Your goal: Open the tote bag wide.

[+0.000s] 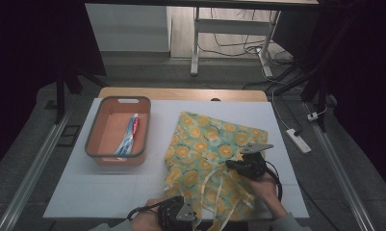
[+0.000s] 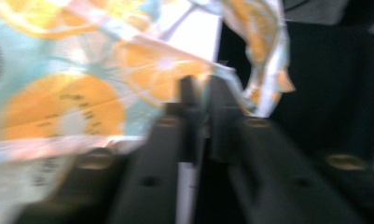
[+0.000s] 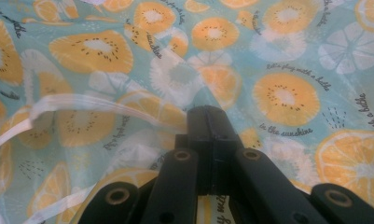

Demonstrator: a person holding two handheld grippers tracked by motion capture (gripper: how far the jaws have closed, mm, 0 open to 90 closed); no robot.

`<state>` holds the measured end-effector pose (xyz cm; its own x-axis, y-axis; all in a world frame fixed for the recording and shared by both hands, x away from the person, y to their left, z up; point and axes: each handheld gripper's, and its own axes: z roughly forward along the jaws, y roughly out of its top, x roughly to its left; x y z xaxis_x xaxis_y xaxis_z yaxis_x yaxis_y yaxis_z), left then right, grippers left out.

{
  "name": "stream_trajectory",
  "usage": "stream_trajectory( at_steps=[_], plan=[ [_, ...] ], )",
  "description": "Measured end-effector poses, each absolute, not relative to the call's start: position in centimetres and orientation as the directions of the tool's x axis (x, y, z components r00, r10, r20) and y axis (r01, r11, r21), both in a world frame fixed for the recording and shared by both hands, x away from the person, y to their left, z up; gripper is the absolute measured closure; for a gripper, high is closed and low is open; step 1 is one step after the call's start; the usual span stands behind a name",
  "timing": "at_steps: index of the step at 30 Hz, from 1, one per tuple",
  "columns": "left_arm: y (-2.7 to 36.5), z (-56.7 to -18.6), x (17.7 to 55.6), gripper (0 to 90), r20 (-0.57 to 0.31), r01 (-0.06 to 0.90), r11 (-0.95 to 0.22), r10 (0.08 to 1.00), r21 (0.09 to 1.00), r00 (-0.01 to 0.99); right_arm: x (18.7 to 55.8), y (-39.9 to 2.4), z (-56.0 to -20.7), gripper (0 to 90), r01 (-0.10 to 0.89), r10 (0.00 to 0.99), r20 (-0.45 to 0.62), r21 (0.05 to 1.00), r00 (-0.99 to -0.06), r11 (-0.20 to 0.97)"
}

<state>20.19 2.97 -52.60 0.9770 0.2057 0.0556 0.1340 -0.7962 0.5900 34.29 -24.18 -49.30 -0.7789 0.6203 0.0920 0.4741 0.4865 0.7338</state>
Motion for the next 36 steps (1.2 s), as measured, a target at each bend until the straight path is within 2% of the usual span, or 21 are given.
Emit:
stream_trajectory(
  at_steps=[7,16,19,23,24,25,29,30,31,32,34,35,36],
  plan=[
    [3.1,-52.4,20.5,89.1,0.029,0.153,-0.791,0.21,0.592,0.977,34.3,-24.4,-49.2,90.0,0.474,0.622,0.093,0.737,-0.777,0.482],
    [4.1,-51.3,22.5,89.2,0.021,0.204,-0.737,0.283,0.645,0.959,35.0,-24.9,-48.5,90.0,0.459,0.644,0.063,0.754,-0.763,0.47],
    [3.9,-51.3,23.4,89.1,0.014,0.219,-0.73,0.299,0.647,0.954,37.3,-25.8,-48.5,90.0,0.496,0.699,0.086,0.766,-0.71,0.409],
    [3.6,-51.2,23.9,88.9,0.017,0.222,-0.717,0.31,0.66,0.951,38.9,-25.8,-50.3,89.9,0.544,0.711,0.095,0.716,-0.696,0.437],
    [3.5,-51.2,24.0,88.9,0.012,0.224,-0.711,0.311,0.667,0.95,38.9,-25.7,-50.6,87.6,0.544,0.702,0.088,0.702,-0.707,0.46],
    [3.4,-51.1,24.0,88.8,0.015,0.223,-0.711,0.312,0.667,0.95,38.9,-25.6,-50.6,81.7,0.542,0.695,0.083,0.694,-0.715,0.474],
    [3.2,-51.2,24.4,88.8,0.017,0.23,-0.709,0.324,0.667,0.946,36.9,-25.9,-47.5,52.3,0.481,0.669,0.071,0.751,-0.74,0.452],
    [3.2,-51.2,24.5,88.8,0.016,0.232,-0.709,0.324,0.666,0.946,36.9,-25.9,-47.5,52.3,0.481,0.669,0.071,0.751,-0.74,0.452],
    [3.1,-51.4,24.8,88.8,0.014,0.242,-0.711,0.333,0.66,0.943,35.0,-26.2,-44.8,45.2,0.426,0.654,0.04,0.788,-0.756,0.444],
    [3.1,-51.4,25.0,88.8,0.01,0.247,-0.712,0.337,0.658,0.942,34.0,-26.3,-43.5,43.2,0.406,0.633,0.045,0.802,-0.773,0.438],
    [3.1,-51.5,25.1,88.8,0.007,0.251,-0.71,0.339,0.658,0.941,31.6,-26.0,-41.4,41.7,0.369,0.59,0.047,0.82,-0.806,0.438],
    [3.2,-51.5,25.2,88.8,0.005,0.253,-0.709,0.34,0.658,0.94,31.6,-26.0,-41.4,41.7,0.369,0.59,0.047,0.82,-0.806,0.438],
    [3.2,-51.5,25.3,88.8,0.001,0.259,-0.71,0.343,0.655,0.939,29.3,-24.8,-40.7,42.1,0.365,0.539,0.065,0.802,-0.84,0.472]
  ],
)
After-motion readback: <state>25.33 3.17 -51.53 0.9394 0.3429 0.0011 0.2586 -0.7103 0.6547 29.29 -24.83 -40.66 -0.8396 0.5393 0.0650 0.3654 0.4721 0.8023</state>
